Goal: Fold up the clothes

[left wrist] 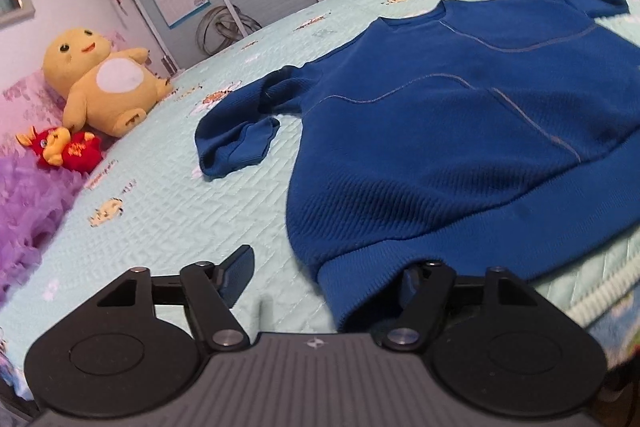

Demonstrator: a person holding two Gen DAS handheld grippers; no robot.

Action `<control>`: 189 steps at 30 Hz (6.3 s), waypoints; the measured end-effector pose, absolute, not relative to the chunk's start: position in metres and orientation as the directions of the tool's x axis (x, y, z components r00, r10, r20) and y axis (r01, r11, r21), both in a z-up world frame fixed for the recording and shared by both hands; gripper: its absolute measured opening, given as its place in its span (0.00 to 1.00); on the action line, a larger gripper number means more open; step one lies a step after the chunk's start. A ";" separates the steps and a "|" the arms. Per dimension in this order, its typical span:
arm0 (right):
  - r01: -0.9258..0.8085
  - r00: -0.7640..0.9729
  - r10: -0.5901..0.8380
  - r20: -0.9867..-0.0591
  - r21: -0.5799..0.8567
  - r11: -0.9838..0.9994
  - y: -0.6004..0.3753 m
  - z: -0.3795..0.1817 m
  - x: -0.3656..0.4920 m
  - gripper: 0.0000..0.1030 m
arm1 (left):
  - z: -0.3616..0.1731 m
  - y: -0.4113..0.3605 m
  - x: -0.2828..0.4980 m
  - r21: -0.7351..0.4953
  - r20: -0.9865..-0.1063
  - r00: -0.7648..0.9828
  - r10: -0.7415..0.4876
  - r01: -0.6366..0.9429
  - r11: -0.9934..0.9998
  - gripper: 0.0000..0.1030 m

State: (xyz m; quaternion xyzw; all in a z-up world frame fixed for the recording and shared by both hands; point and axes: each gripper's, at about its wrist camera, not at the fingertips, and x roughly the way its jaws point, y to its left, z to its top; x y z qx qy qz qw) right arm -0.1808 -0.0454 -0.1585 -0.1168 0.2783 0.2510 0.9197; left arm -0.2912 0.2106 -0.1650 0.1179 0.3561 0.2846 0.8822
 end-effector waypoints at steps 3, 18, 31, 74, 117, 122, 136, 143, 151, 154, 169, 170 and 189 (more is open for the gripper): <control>-0.560 0.684 0.437 -0.585 -0.037 0.827 -0.045 -0.159 -0.180 0.35 | -0.166 0.212 -0.286 0.398 -0.561 0.588 0.582 -0.425 0.813 0.66; -0.474 0.814 0.394 -0.426 -0.096 0.875 -0.090 -0.110 -0.195 0.12 | -0.110 0.185 -0.315 0.169 -0.575 0.713 0.403 -0.378 0.910 0.11; -0.495 0.639 0.509 -0.577 0.197 0.846 -0.127 -0.126 -0.184 0.59 | -0.121 0.201 -0.339 0.136 -0.661 0.668 0.342 -0.341 0.930 0.55; -0.382 0.619 0.652 -0.438 0.557 0.737 -0.049 -0.171 -0.014 0.76 | -0.142 0.452 -0.003 -0.047 -0.735 0.626 0.259 -0.428 0.903 0.71; -0.643 0.571 0.683 -0.455 0.269 0.717 0.000 -0.091 0.170 0.79 | -0.172 0.459 0.012 -0.218 -0.610 0.760 0.226 -0.435 0.874 0.67; -0.657 0.487 0.673 -0.556 0.274 0.702 0.023 -0.119 0.214 0.79 | -0.172 0.466 0.004 -0.243 -0.586 0.775 0.236 -0.446 0.862 0.14; -0.748 0.485 0.619 -0.617 0.074 0.659 0.064 -0.146 0.195 0.10 | -0.142 0.472 -0.004 -0.236 -0.457 0.824 0.334 -0.475 0.848 0.06; -0.714 0.611 0.668 -0.425 0.068 0.697 0.077 -0.075 0.227 0.10 | -0.089 0.501 0.016 -0.224 -0.363 0.841 0.401 -0.497 0.838 0.10; -0.559 0.708 0.495 -0.504 0.029 0.829 0.089 -0.132 0.226 0.55 | -0.151 0.515 0.010 -0.169 -0.591 0.694 0.411 -0.604 0.779 0.24; -0.559 0.769 0.509 -0.387 -0.022 0.829 0.066 -0.140 0.165 0.70 | -0.138 0.487 -0.030 -0.145 -0.539 0.711 0.451 -0.606 0.782 0.48; -0.374 0.735 0.474 -0.486 0.292 0.880 -0.013 -0.174 0.117 0.78 | -0.175 0.343 -0.112 -0.035 -0.597 0.677 0.430 -0.557 0.830 0.69; -0.373 0.735 0.474 -0.484 0.295 0.880 -0.013 -0.175 0.117 0.78 | -0.176 0.345 -0.111 -0.038 -0.603 0.677 0.422 -0.552 0.833 0.70; -0.358 0.735 0.386 -0.557 0.165 0.919 0.003 -0.168 0.096 0.78 | -0.160 0.339 -0.231 -0.205 -0.719 0.640 0.271 -0.568 0.797 0.74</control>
